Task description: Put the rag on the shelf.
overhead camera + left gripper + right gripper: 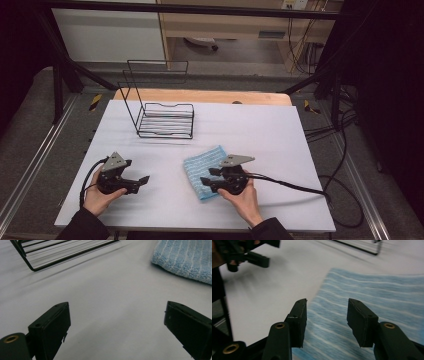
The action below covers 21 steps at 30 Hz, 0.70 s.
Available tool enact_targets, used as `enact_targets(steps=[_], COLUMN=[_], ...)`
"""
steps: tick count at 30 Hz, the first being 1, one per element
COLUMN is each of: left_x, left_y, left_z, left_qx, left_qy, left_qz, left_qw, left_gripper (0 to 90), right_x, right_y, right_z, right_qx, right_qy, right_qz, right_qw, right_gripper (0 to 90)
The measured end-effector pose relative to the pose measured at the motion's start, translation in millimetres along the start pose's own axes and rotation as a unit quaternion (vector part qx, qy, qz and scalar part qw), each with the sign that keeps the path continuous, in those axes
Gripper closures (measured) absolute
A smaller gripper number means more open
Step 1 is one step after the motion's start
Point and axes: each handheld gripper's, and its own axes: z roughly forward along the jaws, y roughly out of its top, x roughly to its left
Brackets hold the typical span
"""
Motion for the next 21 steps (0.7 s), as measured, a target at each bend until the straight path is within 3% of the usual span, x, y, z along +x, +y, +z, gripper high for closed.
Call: enact_targets(steps=[4,8,12,17,21], left_x=[0.2,-0.1,-0.4,-0.8,-0.4], left_y=[0.0,0.0,0.1,-0.1,-0.1], left_z=[0.2,0.4,0.1,-0.3,-0.1], left_qx=[0.000,0.002,0.001,0.000,0.000], left_qy=[0.001,0.001,0.002,0.000,0.001], left_qz=[0.001,0.001,0.000,-0.001,0.000], left_qw=[1.0000,1.0000,1.0000,1.0000,1.0000], left_gripper=[6.9,6.9,6.9,6.9,6.9], right_x=[-26.9,-45.4,-49.2,-52.4,-56.9], right_y=[-6.1,-18.9,-29.1,-32.6,-33.2], right_z=[-23.4,-34.9,-28.9,-21.9,-23.2], right_qx=[0.003,0.020,0.052,0.062,0.058], right_qy=[-0.053,-0.062,-0.073,-0.081,-0.080], right_qz=[0.007,0.036,0.023,0.011,0.020], right_qw=[0.9986,0.9972,0.9957,0.9948,0.9950], right_gripper=[51.4,52.7,52.2,45.2,42.1])
